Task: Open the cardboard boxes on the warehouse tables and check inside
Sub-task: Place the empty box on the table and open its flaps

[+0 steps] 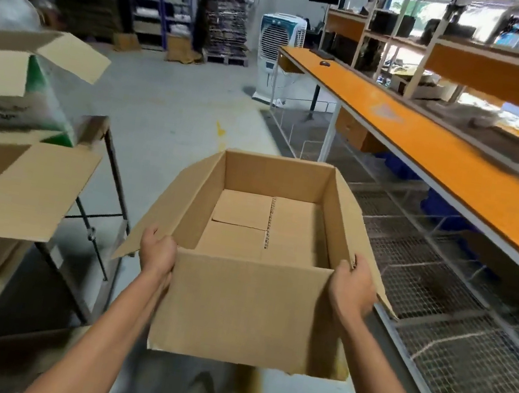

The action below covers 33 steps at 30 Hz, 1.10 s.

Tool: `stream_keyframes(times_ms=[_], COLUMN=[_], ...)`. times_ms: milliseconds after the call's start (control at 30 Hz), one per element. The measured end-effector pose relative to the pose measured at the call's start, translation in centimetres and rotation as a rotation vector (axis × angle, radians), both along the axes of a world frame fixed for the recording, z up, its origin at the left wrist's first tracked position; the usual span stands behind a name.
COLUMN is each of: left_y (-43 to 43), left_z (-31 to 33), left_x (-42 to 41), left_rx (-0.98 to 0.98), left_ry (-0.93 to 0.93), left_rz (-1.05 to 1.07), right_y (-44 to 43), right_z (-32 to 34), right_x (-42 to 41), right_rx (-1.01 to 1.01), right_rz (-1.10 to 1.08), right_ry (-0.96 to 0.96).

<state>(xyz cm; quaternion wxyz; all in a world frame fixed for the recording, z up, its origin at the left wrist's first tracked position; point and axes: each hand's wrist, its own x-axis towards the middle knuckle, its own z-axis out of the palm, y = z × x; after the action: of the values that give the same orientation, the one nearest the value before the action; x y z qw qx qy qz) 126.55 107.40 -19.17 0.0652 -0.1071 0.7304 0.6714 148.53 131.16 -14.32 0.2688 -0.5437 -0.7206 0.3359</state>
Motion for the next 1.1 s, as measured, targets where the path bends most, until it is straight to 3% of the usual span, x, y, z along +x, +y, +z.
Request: stream_keyframes(times_ms=[567,1100], left_y=[10.9,25.6], left_z=[-0.1,-1.4], left_x=[-36.3,-66.0], left_rx=[-0.044,-0.052], left_ry=[-0.051,-0.101], left_rz=[0.199,0.439], right_y=[13.6,32.1], right_z=[-0.1,-0.9], right_x=[-40.8,-77.6], right_rx=[0.054,-0.019], right_rz=[0.118,0.398], right_ry=[-0.045,-0.063])
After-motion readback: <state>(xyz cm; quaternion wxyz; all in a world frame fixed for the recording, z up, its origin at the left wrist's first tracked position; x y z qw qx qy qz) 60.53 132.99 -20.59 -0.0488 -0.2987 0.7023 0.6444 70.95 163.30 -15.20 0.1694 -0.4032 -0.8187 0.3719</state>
